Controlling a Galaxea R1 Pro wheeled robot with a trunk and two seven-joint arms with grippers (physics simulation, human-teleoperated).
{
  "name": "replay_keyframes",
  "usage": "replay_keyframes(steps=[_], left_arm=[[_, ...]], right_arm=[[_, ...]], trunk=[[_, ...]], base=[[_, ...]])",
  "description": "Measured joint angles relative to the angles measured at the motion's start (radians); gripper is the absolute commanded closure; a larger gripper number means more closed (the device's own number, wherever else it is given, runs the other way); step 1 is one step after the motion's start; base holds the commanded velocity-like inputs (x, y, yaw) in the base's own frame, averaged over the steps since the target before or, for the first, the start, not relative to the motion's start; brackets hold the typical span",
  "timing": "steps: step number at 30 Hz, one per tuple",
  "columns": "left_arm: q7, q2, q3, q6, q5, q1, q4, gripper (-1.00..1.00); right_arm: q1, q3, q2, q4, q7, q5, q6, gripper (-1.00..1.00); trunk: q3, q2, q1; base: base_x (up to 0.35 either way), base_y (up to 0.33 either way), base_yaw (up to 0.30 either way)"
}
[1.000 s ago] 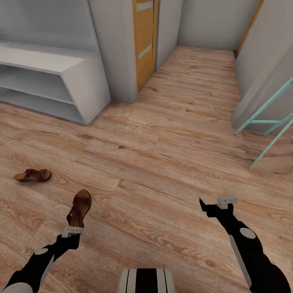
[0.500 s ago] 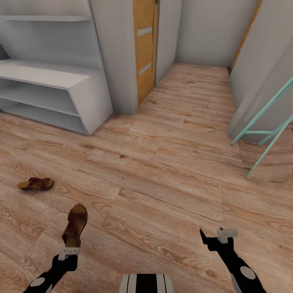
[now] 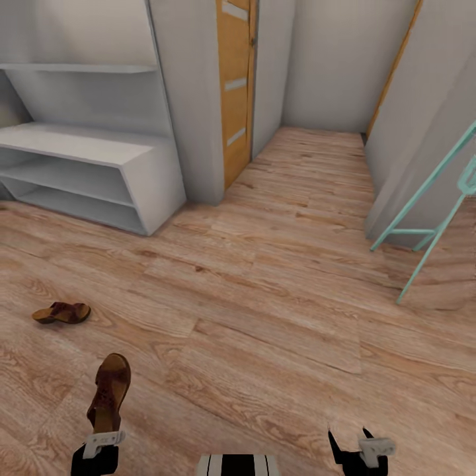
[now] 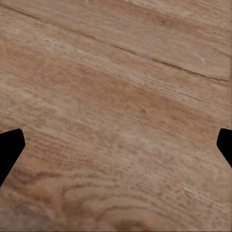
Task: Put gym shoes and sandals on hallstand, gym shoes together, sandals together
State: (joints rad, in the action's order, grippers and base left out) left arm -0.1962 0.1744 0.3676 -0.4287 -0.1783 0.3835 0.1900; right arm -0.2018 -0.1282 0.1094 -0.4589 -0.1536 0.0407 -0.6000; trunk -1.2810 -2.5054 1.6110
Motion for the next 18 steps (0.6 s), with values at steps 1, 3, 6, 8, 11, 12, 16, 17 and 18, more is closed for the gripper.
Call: replay_keyframes(steps=[1, 3, 6, 8, 11, 12, 16, 17, 18], left_arm=[[0.0, -0.002, 0.0, -0.001, 0.002, -0.003, -0.005, 1.0], [0.0, -0.004, 0.001, -0.007, 0.005, -0.01, -0.01, 1.0], [0.0, -0.006, 0.001, -0.034, 0.007, -0.018, -0.013, 1.0], [0.001, -0.007, 0.0, -0.075, 0.008, -0.024, -0.022, 1.0], [0.0, -0.008, 0.0, -0.117, 0.009, -0.027, -0.048, 1.0], [0.0, -0.008, 0.002, -0.119, 0.011, -0.027, -0.05, 1.0], [0.0, -0.009, 0.001, -0.126, 0.013, -0.028, -0.057, 1.0], [0.0, -0.01, 0.001, -0.127, 0.014, -0.028, -0.057, 1.0], [0.0, -0.01, 0.001, -0.128, 0.014, -0.028, -0.057, 1.0]], right_arm=[[0.0, 0.0, 0.0, 0.025, 0.0, -0.001, -0.018, -1.0], [0.0, -0.001, 0.0, 0.054, 0.001, -0.002, -0.037, -1.0], [0.0, -0.001, 0.0, 0.067, 0.001, -0.003, -0.045, -1.0], [0.0, 0.0, 0.0, 0.073, 0.001, -0.003, -0.048, -1.0], [0.0, 0.0, 0.0, 0.076, 0.001, -0.003, -0.049, -1.0], [0.0, -0.001, 0.0, 0.076, 0.001, -0.003, -0.049, -1.0], [0.0, -0.001, -0.001, 0.076, 0.001, -0.003, -0.049, -1.0], [0.0, -0.001, -0.001, 0.076, 0.001, -0.003, -0.049, -1.0], [0.0, -0.001, -0.001, 0.076, 0.001, -0.003, -0.049, -1.0]], trunk=[[0.005, 0.0, 0.0], [0.016, 0.001, -0.001], [0.033, 0.001, -0.003], [0.043, 0.002, -0.004], [0.06, 0.003, -0.005], [0.065, 0.003, -0.005], [0.087, 0.004, -0.007], [0.092, 0.004, -0.008], [0.098, 0.004, -0.008]], base=[[0.0, 0.0, 0.0], [0.0, 0.0, 0.0], [0.0, 0.0, 0.0], [0.0, 0.0, 0.0], [0.0, 0.0, 0.0], [0.0, 0.0, 0.0], [0.0, 0.0, 0.0], [0.0, 0.0, 0.0], [0.0, 0.0, 0.0]])
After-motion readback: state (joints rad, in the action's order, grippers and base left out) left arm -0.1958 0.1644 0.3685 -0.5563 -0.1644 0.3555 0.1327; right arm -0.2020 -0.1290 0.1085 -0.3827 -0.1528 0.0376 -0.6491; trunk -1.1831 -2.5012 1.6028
